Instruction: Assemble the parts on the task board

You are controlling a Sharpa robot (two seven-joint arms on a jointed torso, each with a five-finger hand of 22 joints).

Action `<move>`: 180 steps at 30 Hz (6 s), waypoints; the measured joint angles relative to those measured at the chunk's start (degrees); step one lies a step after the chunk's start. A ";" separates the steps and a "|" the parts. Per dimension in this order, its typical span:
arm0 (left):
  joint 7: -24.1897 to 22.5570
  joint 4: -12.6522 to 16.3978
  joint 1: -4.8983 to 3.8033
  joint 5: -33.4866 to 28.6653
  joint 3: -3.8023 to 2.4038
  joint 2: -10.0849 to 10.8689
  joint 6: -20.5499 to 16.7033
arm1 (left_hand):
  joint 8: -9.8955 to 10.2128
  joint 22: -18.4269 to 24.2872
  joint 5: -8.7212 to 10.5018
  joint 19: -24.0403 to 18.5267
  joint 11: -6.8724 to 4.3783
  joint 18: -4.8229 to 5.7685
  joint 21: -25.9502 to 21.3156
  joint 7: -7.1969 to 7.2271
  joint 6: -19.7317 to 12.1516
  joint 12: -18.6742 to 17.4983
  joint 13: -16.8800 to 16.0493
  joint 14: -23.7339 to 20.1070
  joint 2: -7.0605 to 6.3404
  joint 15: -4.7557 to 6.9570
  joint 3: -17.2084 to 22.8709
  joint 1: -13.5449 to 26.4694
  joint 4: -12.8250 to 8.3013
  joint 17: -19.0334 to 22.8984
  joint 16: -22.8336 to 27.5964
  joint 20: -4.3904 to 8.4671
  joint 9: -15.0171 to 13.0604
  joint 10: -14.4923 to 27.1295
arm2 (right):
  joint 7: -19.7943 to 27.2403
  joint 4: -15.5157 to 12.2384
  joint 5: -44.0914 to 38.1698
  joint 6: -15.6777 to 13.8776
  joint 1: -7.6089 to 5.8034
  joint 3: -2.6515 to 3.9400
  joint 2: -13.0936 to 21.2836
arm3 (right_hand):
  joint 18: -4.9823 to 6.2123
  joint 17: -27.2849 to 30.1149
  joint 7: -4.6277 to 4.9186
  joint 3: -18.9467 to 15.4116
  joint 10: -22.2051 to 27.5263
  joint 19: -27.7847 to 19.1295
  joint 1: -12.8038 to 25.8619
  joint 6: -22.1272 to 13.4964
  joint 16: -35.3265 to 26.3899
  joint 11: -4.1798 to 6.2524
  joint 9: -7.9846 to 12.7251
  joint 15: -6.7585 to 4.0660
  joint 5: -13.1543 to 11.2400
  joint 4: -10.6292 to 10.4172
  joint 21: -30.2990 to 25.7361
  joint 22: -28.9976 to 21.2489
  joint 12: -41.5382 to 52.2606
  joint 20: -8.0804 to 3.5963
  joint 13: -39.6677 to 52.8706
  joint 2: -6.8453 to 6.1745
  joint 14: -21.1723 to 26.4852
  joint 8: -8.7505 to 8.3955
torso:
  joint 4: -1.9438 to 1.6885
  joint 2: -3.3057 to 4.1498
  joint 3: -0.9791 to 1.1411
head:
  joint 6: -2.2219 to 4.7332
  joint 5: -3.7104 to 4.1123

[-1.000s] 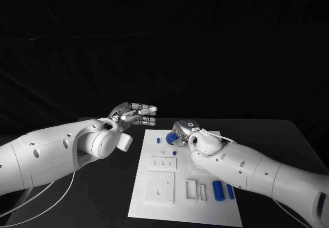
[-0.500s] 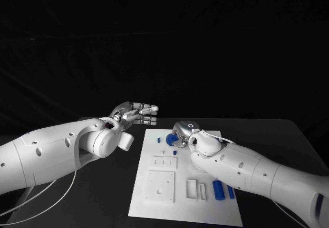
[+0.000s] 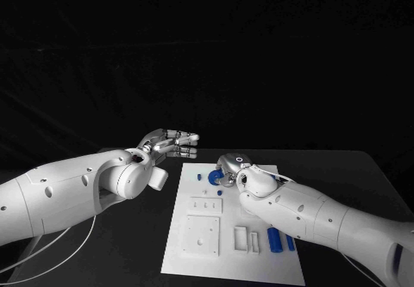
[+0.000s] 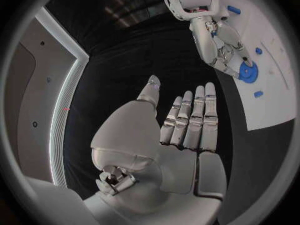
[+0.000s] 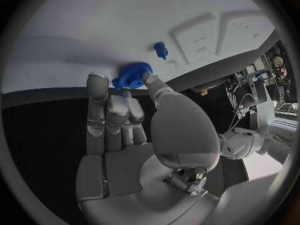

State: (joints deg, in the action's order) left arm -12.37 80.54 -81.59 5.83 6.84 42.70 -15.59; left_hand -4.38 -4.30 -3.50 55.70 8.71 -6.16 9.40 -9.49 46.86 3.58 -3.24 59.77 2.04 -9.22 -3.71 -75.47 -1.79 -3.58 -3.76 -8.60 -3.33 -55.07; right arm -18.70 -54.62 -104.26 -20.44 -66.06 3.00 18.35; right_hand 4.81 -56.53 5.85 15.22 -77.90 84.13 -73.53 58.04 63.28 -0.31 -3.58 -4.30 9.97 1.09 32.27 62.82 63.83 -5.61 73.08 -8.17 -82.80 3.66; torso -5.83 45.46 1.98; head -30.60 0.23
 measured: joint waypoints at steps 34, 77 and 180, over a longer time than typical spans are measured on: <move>0.50 -0.48 0.23 0.00 0.01 -0.10 0.30 | 0.23 0.00 0.00 0.00 0.22 0.00 0.00 -0.01 -1.23 0.00 0.00 0.00 0.00 0.00 0.16 0.00 0.16 0.00 0.00 0.00 0.05 0.62 | 0.70 -1.29 4.68 1.93 -0.02 -0.17 2.15 | -0.01 -0.58 -0.45 2.44 0.30 0.00 7.39 2.53 -0.22 0.31 -0.01 0.00 -2.20 -8.67 0.25 0.08 0.00 0.00 0.02 -0.20 0.00 0.00 | 0.10 0.01 0.10 | -0.69 0.33; 0.54 -1.05 1.39 -0.04 0.02 0.32 0.42 | 0.23 0.00 0.00 0.00 0.22 0.00 0.00 -0.22 -0.81 0.00 0.00 0.00 0.00 0.00 0.16 0.00 0.16 0.00 0.00 0.00 0.05 0.61 | 12.25 -13.80 18.15 1.31 -2.57 2.78 23.44 | -0.01 0.00 -1.34 -4.95 0.82 -0.21 -1.37 2.39 -1.11 0.61 -0.03 0.00 4.81 3.76 -0.87 0.71 0.49 0.21 -0.08 1.00 0.00 0.00 | 3.27 -1.46 1.52 | 0.13 -0.11; 0.51 -2.40 2.39 2.14 -0.02 0.48 2.53 | 0.22 0.00 0.00 0.00 0.05 0.00 0.23 0.19 -0.23 0.00 0.00 0.15 -0.22 0.15 0.40 -2.49 -3.72 -0.03 0.00 0.00 0.04 0.45 | 28.06 7.30 29.59 7.14 0.38 3.19 16.38 | -0.88 -2.52 -2.41 -5.80 1.09 -0.32 -0.14 12.38 -0.94 1.53 -0.17 -0.51 0.62 8.07 -2.73 6.25 0.01 -0.51 -0.19 6.79 0.10 -0.25 | 2.08 -0.38 3.22 | -0.85 2.46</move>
State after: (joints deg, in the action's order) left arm -11.87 78.14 -79.20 7.96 6.83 43.18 -13.06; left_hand -4.16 -4.31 -3.50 55.70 8.75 -6.16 9.63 -9.30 46.63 3.58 -3.24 59.92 1.82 -9.08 -3.32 -77.96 -5.51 -3.61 -3.76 -8.60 -3.29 -54.63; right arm 9.36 -47.32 -74.67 -13.30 -65.68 6.18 34.73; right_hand 3.93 -59.05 3.43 9.42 -76.81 83.81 -73.67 70.42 62.34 1.22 -3.74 -4.81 10.58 9.17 29.54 69.07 63.83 -6.12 72.89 -1.38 -82.70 3.41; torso -3.75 45.08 5.20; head -31.45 2.69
